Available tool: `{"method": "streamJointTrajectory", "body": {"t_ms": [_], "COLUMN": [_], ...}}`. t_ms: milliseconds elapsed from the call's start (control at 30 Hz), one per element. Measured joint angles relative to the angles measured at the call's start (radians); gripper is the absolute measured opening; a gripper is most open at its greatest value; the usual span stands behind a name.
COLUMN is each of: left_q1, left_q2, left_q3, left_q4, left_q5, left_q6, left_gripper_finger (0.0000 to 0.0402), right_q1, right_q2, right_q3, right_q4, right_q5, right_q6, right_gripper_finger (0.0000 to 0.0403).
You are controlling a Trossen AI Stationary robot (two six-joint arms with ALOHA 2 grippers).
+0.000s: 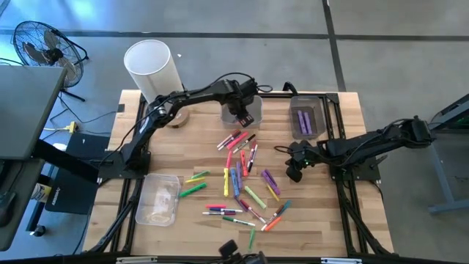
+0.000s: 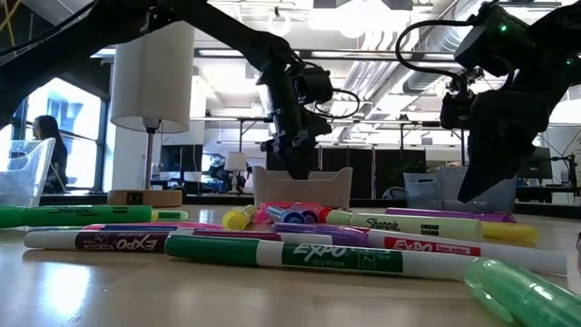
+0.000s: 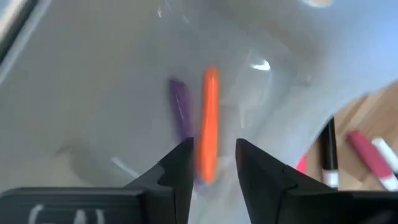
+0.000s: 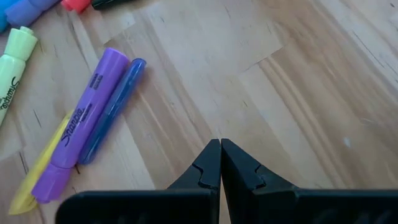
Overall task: Pick & Place Markers
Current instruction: Put the purple pen into the white bin
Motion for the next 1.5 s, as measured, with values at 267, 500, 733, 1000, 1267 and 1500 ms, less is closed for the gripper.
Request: {"method": "streamJointTrajectory", "body": {"t_ms": [267,500,733,1000,1267,1500], "left_q1": [-0.020,-0.020,-0.097,-0.196,-0.352,-0.514], "left_q2": [-0.023,-0.117,-0.239,-0.533,-0.849,-1.037], "left_q3": [0.118,0.128,0.009,-0.494,-0.915,-1.114], "left_q4": [-0.098,-0.088,-0.059,0.193,0.375,0.400], "left_q5": [-0.008,0.050,-0.001,-0.011,-0.116,-0.230], "left_q6": [-0.013,0.024,0.011,-0.151,-0.354,-0.503], "left_gripper_finger": [0.0106,0.0012,0.0003,0.0002,0.0001,0.0000], "right_q1": [0.000,0.000,0.000,0.000,0.000,0.000], "right_q2": [0.000,0.000,0.000,0.000,0.000,0.000], "right_q3": [0.000,0.000,0.000,0.000,0.000,0.000], "right_q4": [0.001,0.001,0.001,0.012,0.054,0.135], "right_q5": [-0.003,-0.012,-0.011,-0.011,-0.011,-0.002], "right_q6": [-0.001,0.001,0.025,0.030,0.029,0.062], "right_gripper_finger": [0.0000,0.0000,0.0000,0.0000,0.0000,0.0000]}}
